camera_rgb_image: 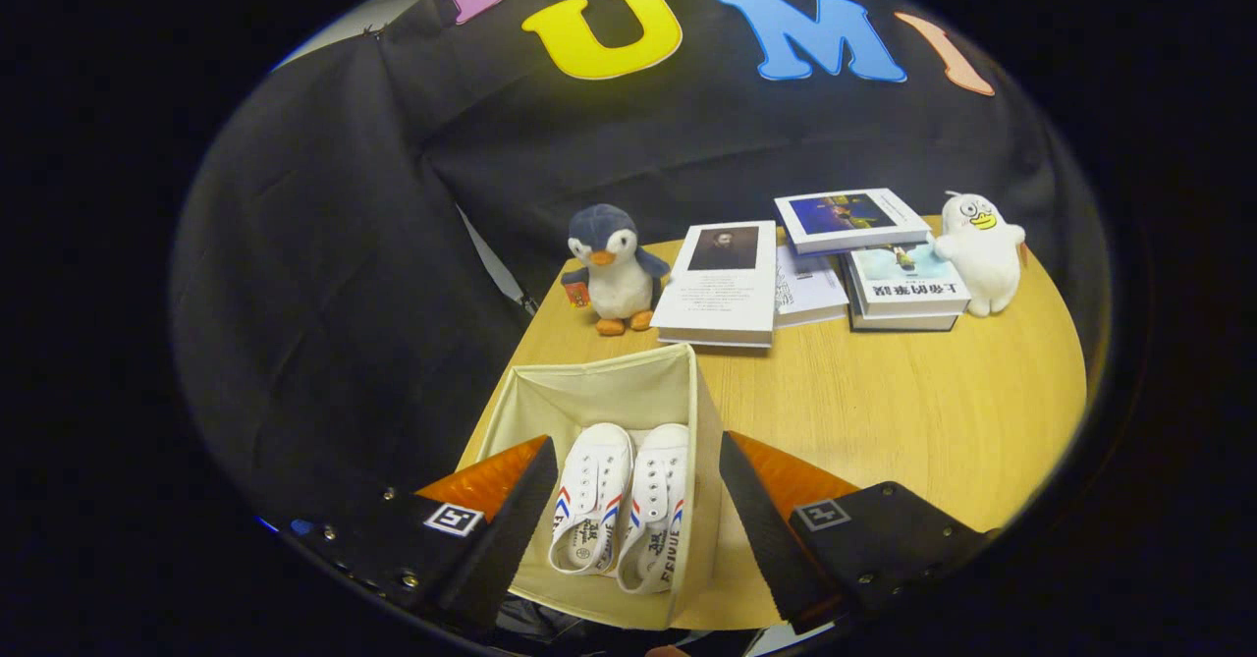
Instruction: Open the storage box then place both shoes into the box .Put the left shoe in first, then the right shoe, with the right side of both shoes facing outward in a uniform manner.
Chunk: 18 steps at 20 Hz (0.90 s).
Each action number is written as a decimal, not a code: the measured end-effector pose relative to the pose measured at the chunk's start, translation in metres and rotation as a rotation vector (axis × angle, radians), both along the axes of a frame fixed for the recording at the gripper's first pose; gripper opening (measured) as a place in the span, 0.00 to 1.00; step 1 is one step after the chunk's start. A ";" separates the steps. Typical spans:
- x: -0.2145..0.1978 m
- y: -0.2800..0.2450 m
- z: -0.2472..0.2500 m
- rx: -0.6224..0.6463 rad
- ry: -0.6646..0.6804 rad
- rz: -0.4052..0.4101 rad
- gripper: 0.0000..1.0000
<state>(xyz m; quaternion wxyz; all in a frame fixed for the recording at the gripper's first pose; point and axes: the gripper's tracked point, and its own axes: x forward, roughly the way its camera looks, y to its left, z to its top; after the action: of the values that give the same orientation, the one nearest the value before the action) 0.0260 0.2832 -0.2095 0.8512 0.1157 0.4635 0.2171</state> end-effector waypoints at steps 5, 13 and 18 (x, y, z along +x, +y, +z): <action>0.003 -0.039 0.031 0.010 -0.090 -0.027 0.99; 0.015 -0.144 0.088 -0.010 -0.253 -0.153 0.99; 0.016 -0.215 0.120 -0.034 -0.361 -0.251 0.99</action>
<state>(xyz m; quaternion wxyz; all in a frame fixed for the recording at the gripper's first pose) 0.0420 0.0684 -0.0890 0.9426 0.1174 0.2891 0.1189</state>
